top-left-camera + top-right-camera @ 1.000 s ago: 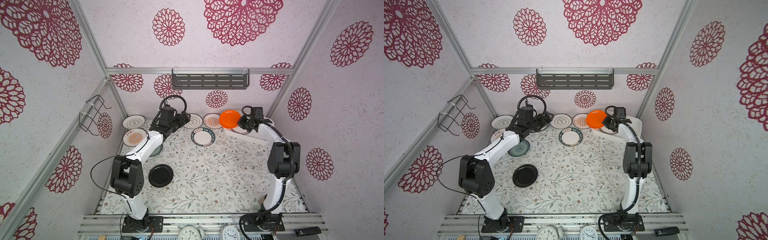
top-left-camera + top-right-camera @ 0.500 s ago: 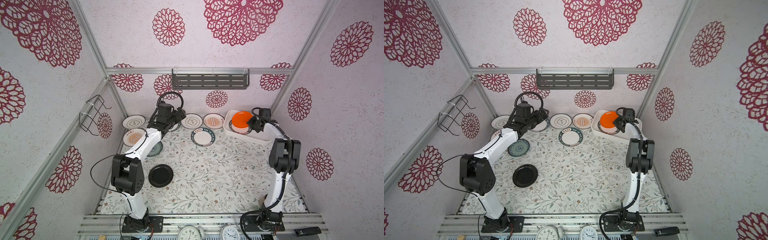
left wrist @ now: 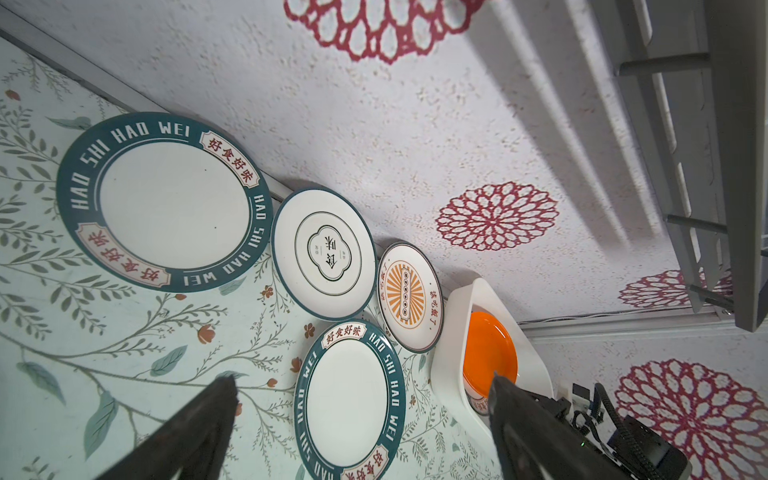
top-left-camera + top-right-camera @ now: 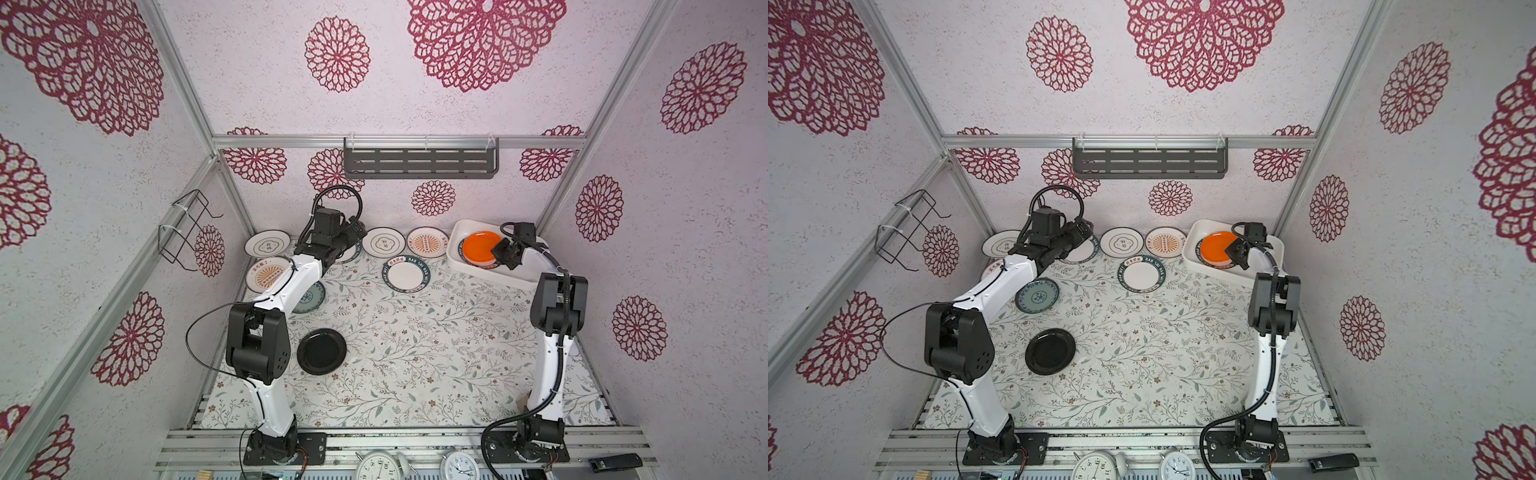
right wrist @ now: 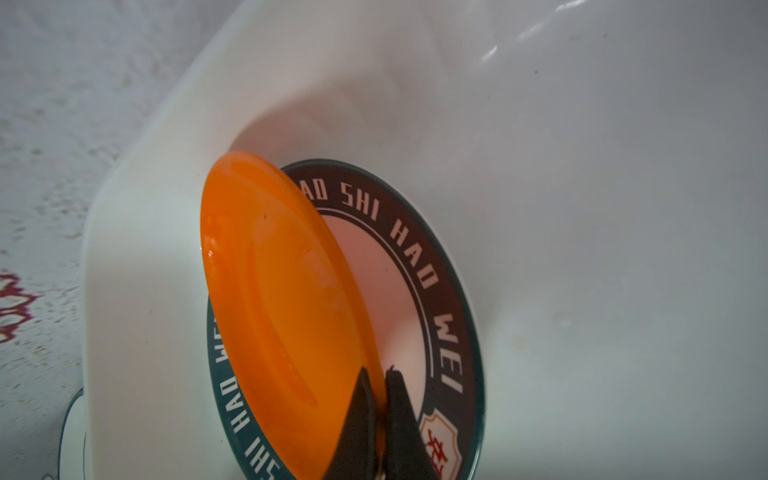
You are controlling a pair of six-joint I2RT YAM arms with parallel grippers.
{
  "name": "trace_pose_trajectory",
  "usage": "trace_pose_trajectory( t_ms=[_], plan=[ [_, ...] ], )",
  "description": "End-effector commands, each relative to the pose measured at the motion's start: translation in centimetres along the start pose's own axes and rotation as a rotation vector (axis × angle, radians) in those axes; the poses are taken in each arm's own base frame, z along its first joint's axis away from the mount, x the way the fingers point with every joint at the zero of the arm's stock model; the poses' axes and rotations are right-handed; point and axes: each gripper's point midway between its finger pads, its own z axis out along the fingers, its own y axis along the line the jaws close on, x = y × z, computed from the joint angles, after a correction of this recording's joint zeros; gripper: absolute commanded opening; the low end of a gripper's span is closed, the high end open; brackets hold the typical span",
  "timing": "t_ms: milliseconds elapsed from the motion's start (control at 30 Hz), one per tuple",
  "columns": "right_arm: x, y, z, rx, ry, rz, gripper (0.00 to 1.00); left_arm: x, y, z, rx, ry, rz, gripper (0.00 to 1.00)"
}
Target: Place the plates into the plastic bin on the countertop
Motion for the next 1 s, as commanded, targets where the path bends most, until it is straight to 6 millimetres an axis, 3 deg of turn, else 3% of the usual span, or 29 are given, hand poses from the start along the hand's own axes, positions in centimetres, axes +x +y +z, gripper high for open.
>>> trace_pose_trajectory(
  t_ms=[0,200,400,533,667,833,967],
  plan=[
    [-0.9,2.0,-0.8,-0.054,-0.015,-0.002,0.0,-0.7,-0.1,0.3,0.001,-0.019,-0.015,0.97],
    [-1.9,3.3,-1.6,-0.098,-0.036,0.001,0.0,-0.7,0.1,0.4,-0.001,-0.024,-0.023,0.97],
    [-4.0,7.2,-6.1,-0.198,-0.096,-0.032,0.0,-0.6,-0.2,-0.3,0.013,-0.02,-0.023,0.97],
    [-3.1,10.8,-9.6,-0.263,-0.105,-0.106,0.0,-0.3,-0.3,-1.3,0.026,-0.011,-0.014,0.97],
    [0.9,13.9,-11.8,-0.332,-0.053,-0.15,0.0,0.1,-0.3,-2.8,0.038,-0.002,0.004,0.97],
    [9.5,16.8,-13.3,-0.396,0.059,-0.183,0.0,1.2,0.3,-5.0,0.053,0.038,0.031,0.97],
    [16.8,16.8,-13.9,-0.415,0.161,-0.206,0.0,1.6,1.8,-6.9,0.05,0.048,0.029,0.97]
  ],
)
